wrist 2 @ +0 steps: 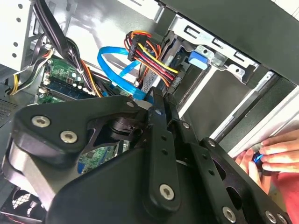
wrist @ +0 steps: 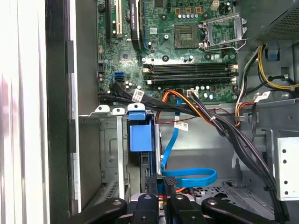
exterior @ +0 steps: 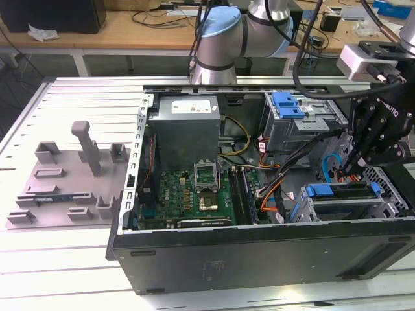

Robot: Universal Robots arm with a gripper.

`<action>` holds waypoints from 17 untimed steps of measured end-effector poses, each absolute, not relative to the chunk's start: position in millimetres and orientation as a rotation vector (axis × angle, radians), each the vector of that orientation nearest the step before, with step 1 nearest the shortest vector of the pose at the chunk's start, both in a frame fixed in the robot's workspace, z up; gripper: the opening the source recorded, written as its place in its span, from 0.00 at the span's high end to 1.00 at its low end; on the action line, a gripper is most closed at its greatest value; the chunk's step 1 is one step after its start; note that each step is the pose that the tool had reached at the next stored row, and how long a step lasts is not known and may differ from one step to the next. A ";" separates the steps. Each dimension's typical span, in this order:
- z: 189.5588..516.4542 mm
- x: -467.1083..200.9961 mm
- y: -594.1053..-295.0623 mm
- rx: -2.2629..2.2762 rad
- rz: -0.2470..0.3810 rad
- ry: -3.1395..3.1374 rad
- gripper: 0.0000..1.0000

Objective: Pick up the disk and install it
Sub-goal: 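Insert the second disk wire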

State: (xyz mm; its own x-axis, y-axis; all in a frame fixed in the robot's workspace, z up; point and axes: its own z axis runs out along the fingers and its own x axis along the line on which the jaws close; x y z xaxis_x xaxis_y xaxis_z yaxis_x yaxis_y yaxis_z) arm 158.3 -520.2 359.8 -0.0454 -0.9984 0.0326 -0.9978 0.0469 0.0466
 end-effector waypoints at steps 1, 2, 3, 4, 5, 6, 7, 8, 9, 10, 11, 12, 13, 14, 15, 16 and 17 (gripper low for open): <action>359.7 158.2 -521.3 2.132 -0.022 -2.235 0.83; 359.4 158.2 -522.4 2.134 -0.029 -2.238 0.83; 359.3 158.2 -523.0 2.136 -0.032 -2.240 0.83; 359.0 158.2 -523.6 2.137 -0.036 -2.242 0.83; 358.9 158.2 -524.0 2.139 -0.039 -2.243 0.83; 358.7 158.2 -524.7 2.139 -0.042 -2.244 0.83; 358.5 158.1 -525.5 2.140 -0.044 -2.245 0.83; 358.2 158.2 -526.3 2.140 -0.045 -2.246 0.83; 358.0 158.1 -527.2 2.141 -0.046 -2.247 0.83; 357.7 158.2 -528.3 2.141 -0.048 -2.247 0.83; 357.5 158.2 -528.6 2.141 -0.048 -2.248 0.83; 357.1 158.2 -528.8 2.141 -0.049 -2.248 0.83; 356.8 158.1 -528.9 2.141 -0.048 -2.248 0.83; 356.4 158.1 -529.0 2.141 -0.048 -2.248 0.83; 356.1 158.1 -529.0 2.141 -0.048 -2.248 0.83; 355.8 158.1 -529.0 2.141 -0.048 -2.248 0.83; 355.5 158.1 -529.0 2.141 -0.048 -2.248 0.83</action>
State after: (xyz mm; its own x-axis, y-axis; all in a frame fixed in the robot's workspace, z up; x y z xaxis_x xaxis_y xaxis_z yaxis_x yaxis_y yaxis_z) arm 158.1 -529.0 355.5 -0.0483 -0.9988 0.0053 -0.9977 0.0485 0.0479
